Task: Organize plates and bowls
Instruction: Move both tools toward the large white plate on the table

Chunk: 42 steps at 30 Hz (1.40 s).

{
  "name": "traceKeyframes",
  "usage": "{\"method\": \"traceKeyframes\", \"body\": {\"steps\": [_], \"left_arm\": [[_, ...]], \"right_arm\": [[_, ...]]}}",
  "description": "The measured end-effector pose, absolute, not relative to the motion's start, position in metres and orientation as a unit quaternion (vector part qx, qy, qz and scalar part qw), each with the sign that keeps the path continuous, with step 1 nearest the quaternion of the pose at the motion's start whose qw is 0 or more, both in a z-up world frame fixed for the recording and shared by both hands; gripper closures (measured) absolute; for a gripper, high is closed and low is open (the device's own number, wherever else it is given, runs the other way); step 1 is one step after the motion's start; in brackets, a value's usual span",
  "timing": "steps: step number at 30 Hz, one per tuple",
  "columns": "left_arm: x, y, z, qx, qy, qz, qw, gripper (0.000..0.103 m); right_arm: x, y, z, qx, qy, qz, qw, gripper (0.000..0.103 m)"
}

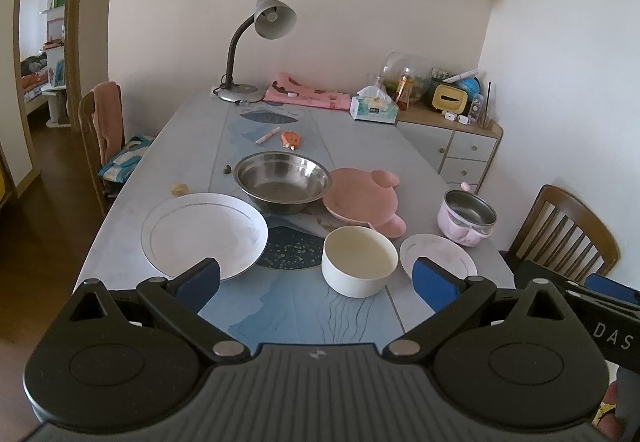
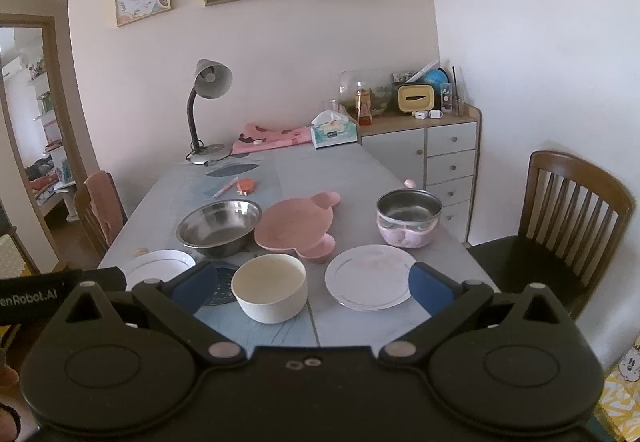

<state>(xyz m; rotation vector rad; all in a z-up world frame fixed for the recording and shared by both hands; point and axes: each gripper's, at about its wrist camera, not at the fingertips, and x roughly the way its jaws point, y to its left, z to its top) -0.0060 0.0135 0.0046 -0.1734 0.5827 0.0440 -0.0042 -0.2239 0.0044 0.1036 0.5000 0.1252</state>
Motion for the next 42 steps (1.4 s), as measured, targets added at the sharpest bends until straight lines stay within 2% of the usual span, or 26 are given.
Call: {"method": "traceKeyframes", "body": {"steps": [22,42], "left_arm": [[-0.015,0.024,0.010,-0.081,0.251,0.020,0.964,0.000],[-0.013,0.032,0.005,-0.083,0.264,0.032,0.960,0.000]], "right_arm": [[-0.008,-0.206,0.008,0.033,0.246,0.060,0.967,0.000],[-0.010,-0.197,0.014,0.016,0.231,0.073,0.970,0.001]]}}
